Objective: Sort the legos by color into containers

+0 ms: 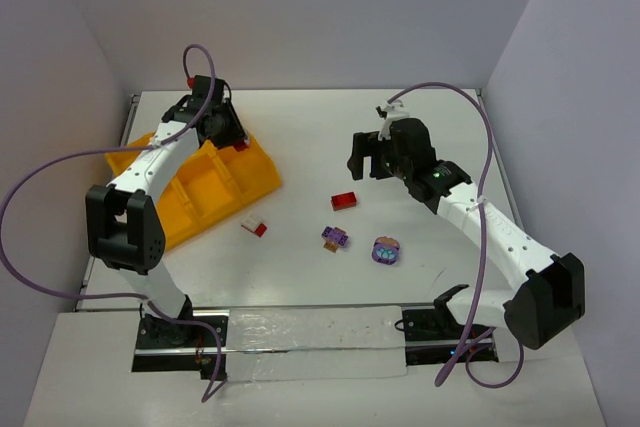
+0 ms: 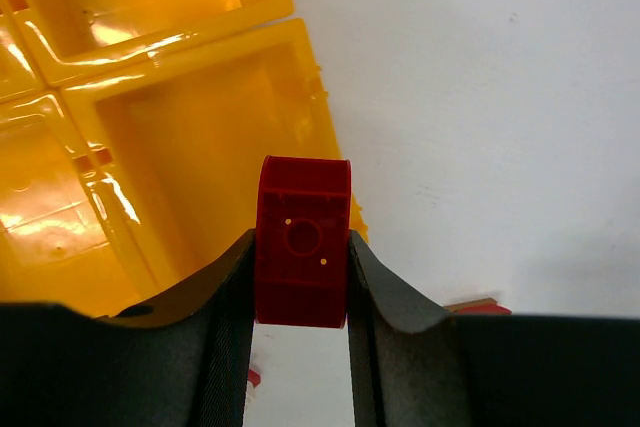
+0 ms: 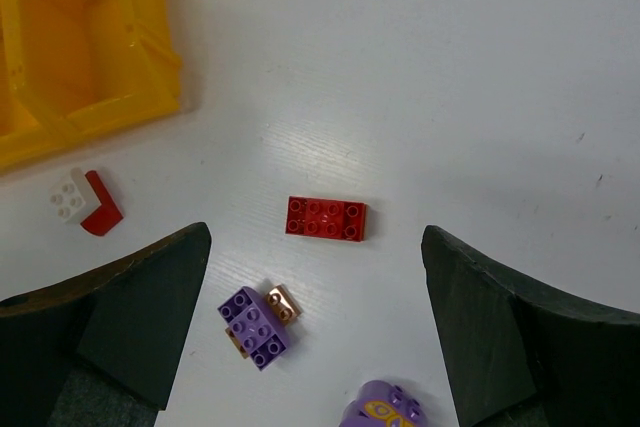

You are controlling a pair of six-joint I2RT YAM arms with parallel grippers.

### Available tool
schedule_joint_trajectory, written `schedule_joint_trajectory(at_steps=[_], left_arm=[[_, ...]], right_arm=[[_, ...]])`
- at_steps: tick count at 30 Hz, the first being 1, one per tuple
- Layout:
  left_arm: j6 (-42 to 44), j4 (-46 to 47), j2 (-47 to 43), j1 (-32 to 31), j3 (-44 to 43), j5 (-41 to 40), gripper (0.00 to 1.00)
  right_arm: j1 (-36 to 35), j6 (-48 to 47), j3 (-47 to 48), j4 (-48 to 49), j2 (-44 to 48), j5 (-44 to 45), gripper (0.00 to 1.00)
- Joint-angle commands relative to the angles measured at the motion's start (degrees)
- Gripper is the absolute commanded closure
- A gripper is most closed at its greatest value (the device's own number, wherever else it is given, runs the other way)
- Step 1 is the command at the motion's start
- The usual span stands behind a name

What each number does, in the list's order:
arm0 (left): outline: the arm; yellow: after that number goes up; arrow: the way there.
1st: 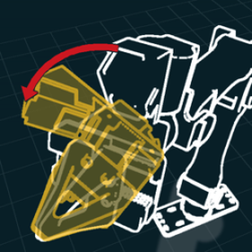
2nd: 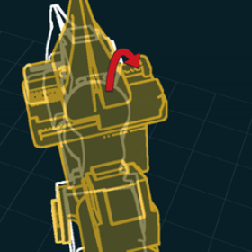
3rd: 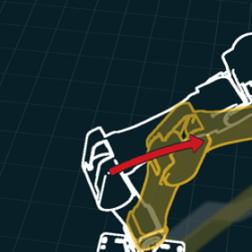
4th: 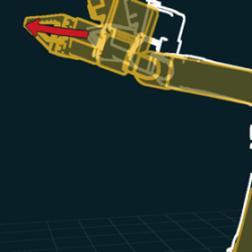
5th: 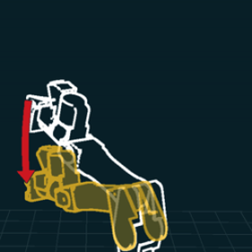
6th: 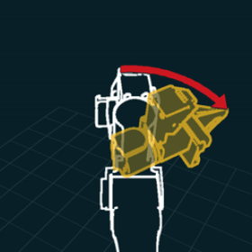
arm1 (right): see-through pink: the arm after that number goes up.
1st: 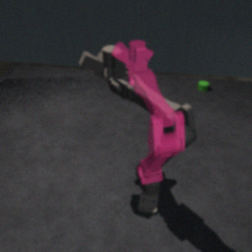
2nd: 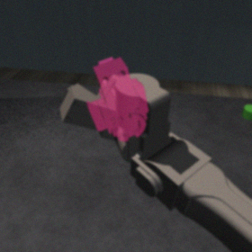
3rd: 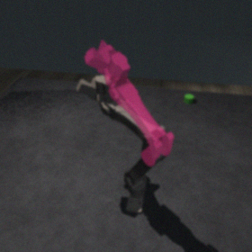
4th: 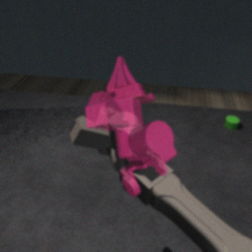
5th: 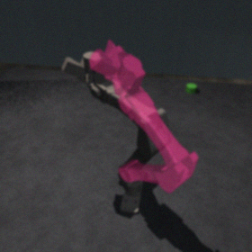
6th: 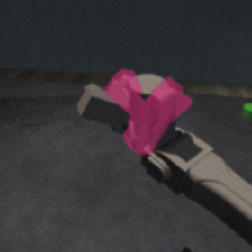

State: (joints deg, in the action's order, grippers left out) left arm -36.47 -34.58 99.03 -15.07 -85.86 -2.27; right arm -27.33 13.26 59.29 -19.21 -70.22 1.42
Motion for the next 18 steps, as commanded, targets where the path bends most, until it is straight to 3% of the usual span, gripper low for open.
schedule_joint_trajectory(at_steps=[1, 2, 5, 7, 12, 16, 18], left_arm=[[1.6, -1.3, 0.1, -0.1, -0.9, -4.4, 0.91], [1.7, -1.3, 0.1, -0.2, -0.6, -4.7, 0.83], [2.3, -1.1, 0.1, -0.2, -0.5, -4.2, 0.36], [2.7, -0.5, -0.3, -0.2, 0.0, -3.2, 0.2], [4.1, -1.2, -1.6, -1.3, -0.3, -2.2, 0.17], [7.9, -2.0, -5.9, -6.8, 1.6, -5.2, 0.18], [11.4, -0.9, -7.7, -9.9, 3.3, -2.9, 0.18]], right_arm=[[0.3, 0.2, 0.6, 1.9, 0.3, -1.1, 0.07], [0.3, 0.0, 0.7, 1.7, 0.3, -1.1, 0.06], [0.3, -0.4, 0.8, 1.3, 0.2, -1.4, 0.06], [0.3, -0.5, 0.8, 1.2, 0.2, -2.5, 0.06], [0.3, -0.7, 0.7, 0.5, 0.3, -2.7, 0.06], [0.3, -0.7, -0.3, 0.2, 0.5, -3.2, 0.06], [0.2, -0.7, -1.0, 0.1, 0.8, -3.3, 0.06]])
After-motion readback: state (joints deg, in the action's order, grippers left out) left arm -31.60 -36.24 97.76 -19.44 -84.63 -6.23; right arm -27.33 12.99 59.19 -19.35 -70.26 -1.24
